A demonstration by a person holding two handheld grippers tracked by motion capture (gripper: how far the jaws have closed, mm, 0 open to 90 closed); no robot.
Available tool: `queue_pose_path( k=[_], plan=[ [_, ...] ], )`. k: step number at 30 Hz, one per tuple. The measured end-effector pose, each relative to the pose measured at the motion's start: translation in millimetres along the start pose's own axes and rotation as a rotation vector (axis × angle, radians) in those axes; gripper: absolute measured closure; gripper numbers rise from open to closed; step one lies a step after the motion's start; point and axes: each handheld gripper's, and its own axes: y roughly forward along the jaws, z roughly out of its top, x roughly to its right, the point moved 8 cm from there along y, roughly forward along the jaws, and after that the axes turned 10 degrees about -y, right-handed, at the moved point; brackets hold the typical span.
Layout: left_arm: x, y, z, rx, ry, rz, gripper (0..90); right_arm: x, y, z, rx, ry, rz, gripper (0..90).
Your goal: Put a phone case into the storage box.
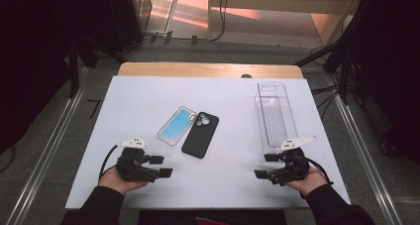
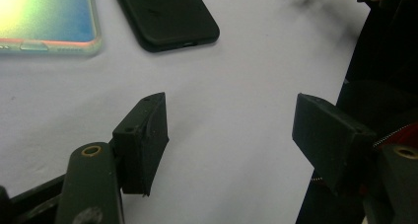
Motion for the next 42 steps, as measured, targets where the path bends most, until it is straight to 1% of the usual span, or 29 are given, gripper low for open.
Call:
queue_pose_path(
  k=[4, 8, 10, 11, 18, 20, 23, 26, 28, 32, 35, 37, 39, 42],
  plan=[
    [-0.6, 0.0, 1.0, 0.003, -0.01, 0.001, 29.9, -0.3, 0.4, -0.9, -0.007, 0.001, 0.0, 16.4],
    [-0.2, 0.1, 0.6, -0.003, -0.007, -0.002, 30.0, -0.4, 0.6, -1.0, -0.012, 0.002, -0.001, 16.6],
    [0.2, 0.6, 0.7, -0.006, -0.023, -0.009, 30.0, 0.0, 0.8, -1.0, -0.012, 0.0, -0.002, 16.6],
    [0.2, 0.6, 0.7, -0.006, -0.023, -0.009, 30.0, 0.0, 0.8, -1.0, -0.012, 0.0, -0.002, 16.6],
    [-0.8, 0.4, 2.5, -0.001, -0.035, 0.002, 30.0, 0.4, 0.4, -2.2, -0.013, -0.004, -0.001, 16.6],
    [-1.2, 0.3, 2.7, -0.001, -0.031, 0.013, 30.0, -0.5, 0.5, -2.3, -0.012, -0.01, -0.001, 16.6],
    [-1.2, -0.4, 3.1, 0.004, -0.026, 0.024, 30.0, -0.9, 1.7, -1.4, -0.012, 0.002, -0.001, 16.6],
    [-1.0, -0.4, 3.5, 0.003, -0.032, 0.024, 30.0, 0.0, 1.9, -2.0, -0.015, -0.003, -0.005, 16.6],
    [-1.1, -0.4, 4.2, 0.005, -0.027, 0.026, 30.0, 0.4, 1.5, -2.0, -0.014, -0.002, -0.007, 16.6],
    [0.2, -0.6, 5.4, 0.011, -0.038, 0.02, 29.9, 1.7, 0.9, -2.0, -0.012, 0.004, -0.014, 16.6],
    [0.1, -1.6, 6.4, 0.023, -0.033, 0.034, 29.6, 1.3, 1.9, -2.1, -0.014, 0.004, -0.015, 16.6],
    [-0.7, -1.7, 7.7, 0.03, -0.036, 0.038, 26.2, 1.2, 1.7, -2.1, -0.017, 0.008, -0.015, 16.6],
    [-2.3, -2.4, 9.3, 0.033, -0.043, 0.045, 26.2, 2.0, 1.8, -2.2, -0.015, 0.005, -0.016, 16.6],
    [-7.3, -5.2, 11.9, 0.045, -0.042, 0.082, 26.1, 2.2, 1.4, -1.6, -0.011, 0.014, -0.011, 16.6]
  ],
)
